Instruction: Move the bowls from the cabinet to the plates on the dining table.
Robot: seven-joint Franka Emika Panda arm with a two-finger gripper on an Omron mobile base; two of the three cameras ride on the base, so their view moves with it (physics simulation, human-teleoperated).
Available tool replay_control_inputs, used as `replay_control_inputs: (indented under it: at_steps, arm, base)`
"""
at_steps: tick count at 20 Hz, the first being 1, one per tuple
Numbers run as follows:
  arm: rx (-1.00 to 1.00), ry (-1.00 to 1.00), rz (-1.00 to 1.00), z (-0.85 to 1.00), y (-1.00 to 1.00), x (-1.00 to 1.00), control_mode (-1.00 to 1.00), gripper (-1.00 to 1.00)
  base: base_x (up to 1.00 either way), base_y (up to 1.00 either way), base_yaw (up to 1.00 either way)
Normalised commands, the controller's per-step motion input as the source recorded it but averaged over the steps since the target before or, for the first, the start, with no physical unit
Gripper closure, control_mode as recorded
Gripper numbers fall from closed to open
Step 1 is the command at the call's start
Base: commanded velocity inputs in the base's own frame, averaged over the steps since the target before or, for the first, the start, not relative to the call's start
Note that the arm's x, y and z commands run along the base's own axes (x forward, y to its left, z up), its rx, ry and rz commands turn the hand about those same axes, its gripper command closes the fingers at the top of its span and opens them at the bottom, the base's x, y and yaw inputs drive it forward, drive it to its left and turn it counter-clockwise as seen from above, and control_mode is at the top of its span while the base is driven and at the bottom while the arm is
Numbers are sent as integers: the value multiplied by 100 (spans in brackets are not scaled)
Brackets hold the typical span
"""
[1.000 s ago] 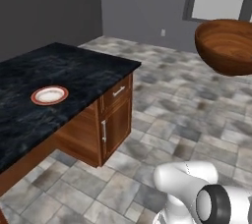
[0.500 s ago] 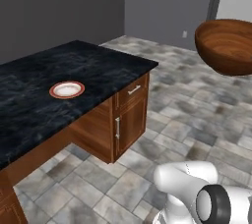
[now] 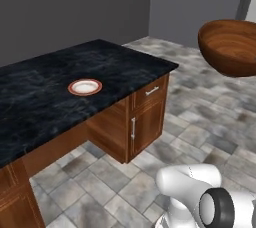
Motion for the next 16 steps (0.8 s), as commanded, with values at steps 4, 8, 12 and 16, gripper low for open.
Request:
replay_control_inputs:
  at_steps: [4,8,12,16]
  arm:
    - [0,0,0,0,0,0,100,100]
    - [0,0,0,0,0,0,100,100]
    - [0,0,0,0,0,0,100,100]
    - [0,0,0,0,0,0,100,100]
  base:
    - [0,0,25]
    - [0,0,25]
    - [1,0,25]
    - [23,-1,22]
